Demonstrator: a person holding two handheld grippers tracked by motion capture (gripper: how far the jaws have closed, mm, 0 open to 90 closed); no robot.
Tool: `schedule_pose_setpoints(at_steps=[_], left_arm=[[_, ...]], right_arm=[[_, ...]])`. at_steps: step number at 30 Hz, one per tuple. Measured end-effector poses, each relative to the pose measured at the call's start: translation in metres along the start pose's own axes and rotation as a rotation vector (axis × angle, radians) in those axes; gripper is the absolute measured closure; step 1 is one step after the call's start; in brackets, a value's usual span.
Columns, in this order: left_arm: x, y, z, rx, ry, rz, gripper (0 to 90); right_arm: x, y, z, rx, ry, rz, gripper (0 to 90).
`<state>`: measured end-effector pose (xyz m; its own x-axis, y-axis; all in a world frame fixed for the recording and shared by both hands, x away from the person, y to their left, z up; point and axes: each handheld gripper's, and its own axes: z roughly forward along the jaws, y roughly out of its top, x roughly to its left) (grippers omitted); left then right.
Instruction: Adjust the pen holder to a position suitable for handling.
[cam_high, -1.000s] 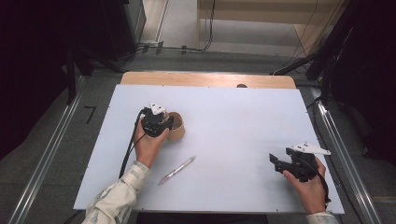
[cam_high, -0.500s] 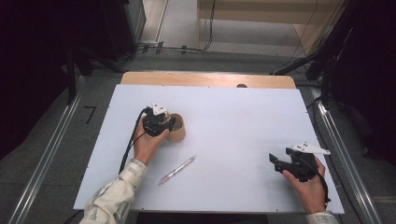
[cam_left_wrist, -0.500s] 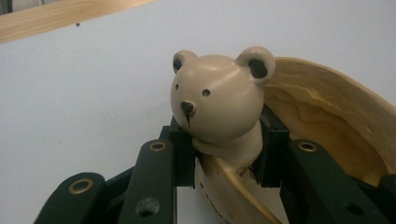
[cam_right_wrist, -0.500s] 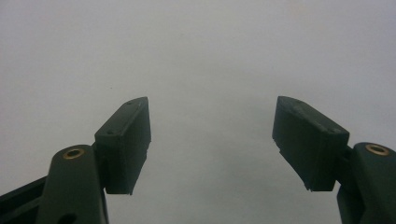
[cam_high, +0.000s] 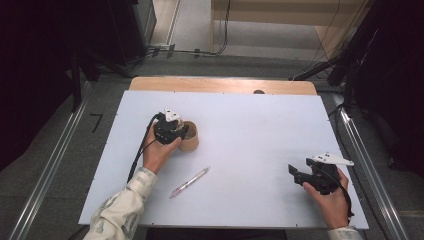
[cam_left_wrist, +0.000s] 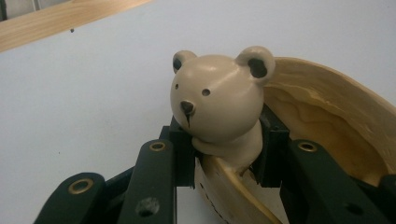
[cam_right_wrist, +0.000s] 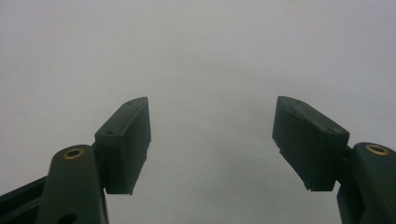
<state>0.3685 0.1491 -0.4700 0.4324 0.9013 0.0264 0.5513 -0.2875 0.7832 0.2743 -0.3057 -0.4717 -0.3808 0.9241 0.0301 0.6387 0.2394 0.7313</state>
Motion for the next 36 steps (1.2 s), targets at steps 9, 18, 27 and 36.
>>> schedule_pose_setpoints(at_steps=[9,18,27,36], left_arm=[[-0.002,-0.001,-0.004,-0.022,0.012,-0.035,57.0],[-0.001,-0.001,-0.021,-0.074,-0.005,-0.144,25.5],[0.006,-0.022,-0.051,-0.090,0.036,-0.243,20.8],[0.004,-0.045,-0.076,-0.138,0.039,-0.286,20.7]], right_arm=[[-0.001,0.000,0.000,-0.002,-0.003,0.000,27.0],[-0.001,-0.001,-0.001,-0.003,-0.009,0.003,27.0],[0.000,-0.001,-0.001,-0.001,-0.017,0.002,26.9],[0.002,-0.001,-0.003,-0.006,-0.019,-0.011,27.0]])
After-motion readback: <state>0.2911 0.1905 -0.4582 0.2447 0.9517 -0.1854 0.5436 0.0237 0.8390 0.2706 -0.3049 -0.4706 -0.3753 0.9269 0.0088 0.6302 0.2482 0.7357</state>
